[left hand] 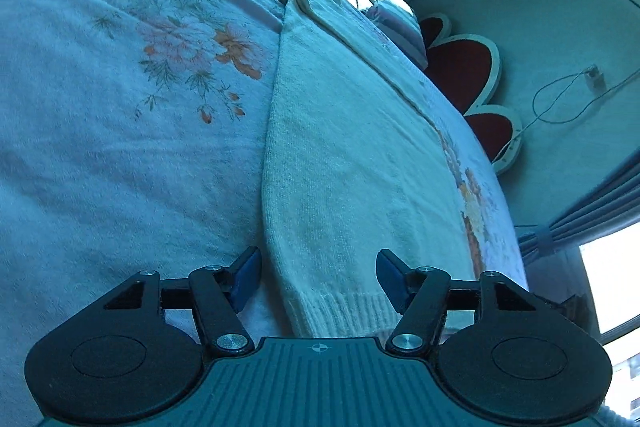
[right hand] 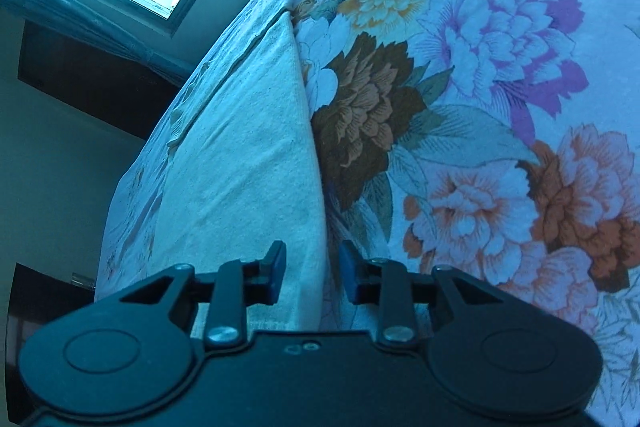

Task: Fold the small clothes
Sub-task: 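Grasp the ribbed hem of the sweater with both tools, then lift the hem with both tools and fold it toward the collar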

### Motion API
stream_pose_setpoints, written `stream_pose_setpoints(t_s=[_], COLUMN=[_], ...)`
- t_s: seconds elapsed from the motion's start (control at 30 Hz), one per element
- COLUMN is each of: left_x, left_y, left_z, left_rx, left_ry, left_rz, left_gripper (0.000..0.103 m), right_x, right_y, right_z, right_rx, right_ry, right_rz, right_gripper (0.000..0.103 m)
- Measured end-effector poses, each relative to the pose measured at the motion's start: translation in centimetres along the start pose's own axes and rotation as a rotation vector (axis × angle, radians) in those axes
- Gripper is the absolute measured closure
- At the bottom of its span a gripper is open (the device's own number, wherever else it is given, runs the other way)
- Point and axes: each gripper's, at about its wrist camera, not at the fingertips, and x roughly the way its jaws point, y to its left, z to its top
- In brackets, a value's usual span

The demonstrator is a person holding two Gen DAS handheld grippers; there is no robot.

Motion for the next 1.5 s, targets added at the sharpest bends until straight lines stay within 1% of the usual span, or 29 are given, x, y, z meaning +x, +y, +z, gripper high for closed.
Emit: stream_pose_setpoints(t_s=[0.07,0.17,0.27,0.3,0.33,0.37,0.43,0.57,0.63,0.67,0.8,0.83,0.87,0.9,0.93,1.0,1.07,1.13,1.17,1.23,1.27,1.33,1.4,1.5], left_x=[0.3,0.7,1.1,1.2,1.4,1.5,1.8,1.8,1.7,1.6,1.9,1.9,2.0,1.9,1.6,0.6,-0.1,0.2,0.4,0.5,0.5,0.5,0.7,0.9], left_y=[0.5,1.0,1.8,1.9,1.9,2.1,2.3,2.7,2.4,2.3,2.3,2.2,2.2,2.4,2.6,3.0,3.6,4.4,5.1,5.3,5.3,5.3,4.9,4.1], left_z=[-0.3,-0.4,-0.2,-0.1,-0.1,-0.1,0.1,0.4,0.3,0.2,0.2,0.1,0.0,-0.2,-0.4,-0.8,-1.0,-1.1,-1.1,-0.9,-0.9,-0.8,-0.9,-0.7], left_rx=[-0.028,-0.051,-0.092,-0.091,-0.089,-0.088,-0.080,-0.065,-0.043,-0.033,-0.041,-0.026,-0.014,-0.019,-0.026,-0.038,-0.054,-0.044,-0.066,-0.070,-0.070,-0.074,-0.062,-0.029], left_ry=[0.016,0.029,0.030,0.032,0.034,0.042,0.052,0.071,0.080,0.079,0.066,0.064,0.072,0.064,0.041,-0.005,-0.030,-0.010,-0.015,-0.007,-0.004,-0.004,-0.002,0.005], left_rz=[-0.046,-0.090,-0.130,-0.138,-0.134,-0.129,-0.117,-0.128,-0.132,-0.126,-0.124,-0.118,-0.086,-0.086,-0.105,-0.140,-0.137,-0.104,-0.135,-0.147,-0.150,-0.151,-0.137,-0.109], left_gripper=[0.040,0.040,0.040,0.042,0.051,0.055,0.067,0.068,0.068,0.068,0.069,0.084,0.099,0.101,0.101,0.101,0.101,0.101,0.101,0.101,0.101,0.100,0.100,0.100], right_x=[-0.1,0.0,-0.3,-0.2,-0.1,0.1,0.3,0.6,1.0,1.0,1.3,1.5,1.6,1.7,1.6,1.2,0.4,-0.2,-0.2,0.3,0.2,0.0,0.0,0.1], right_y=[-0.2,-0.1,-0.4,-0.5,-0.6,-0.6,-0.5,-0.6,-0.7,-0.8,-1.0,-1.0,-0.9,-0.8,-0.5,0.0,0.3,0.5,0.4,-0.6,-1.0,-1.0,-0.8,-1.0], right_z=[-0.8,-2.0,-2.9,-3.1,-3.1,-3.1,-3.0,-2.9,-2.8,-2.9,-3.2,-3.2,-3.2,-3.2,-3.2,-3.3,-3.4,-3.4,-3.5,-3.9,-4.1,-4.2,-4.2,-4.2], right_rx=[0.026,0.047,0.089,0.106,0.119,0.123,0.119,0.126,0.124,0.121,0.124,0.121,0.120,0.113,0.093,0.071,0.052,0.041,0.039,0.061,0.078,0.093,0.094,0.106], right_ry=[0.009,0.019,0.002,-0.004,-0.010,-0.016,-0.023,-0.030,-0.024,-0.021,-0.022,-0.022,-0.021,-0.019,-0.025,-0.047,-0.075,-0.090,-0.087,-0.061,-0.068,-0.075,-0.071,-0.061], right_rz=[0.021,0.040,0.068,0.080,0.086,0.090,0.092,0.097,0.094,0.091,0.103,0.099,0.095,0.094,0.083,0.089,0.098,0.091,0.070,0.023,0.040,0.046,0.038,0.054], right_gripper=[0.072,0.073,0.073,0.073,0.074,0.075,0.076,0.078,0.084,0.086,0.089,0.091,0.092,0.094,0.097,0.098,0.098,0.098,0.098,0.099,0.099,0.098,0.097,0.093])
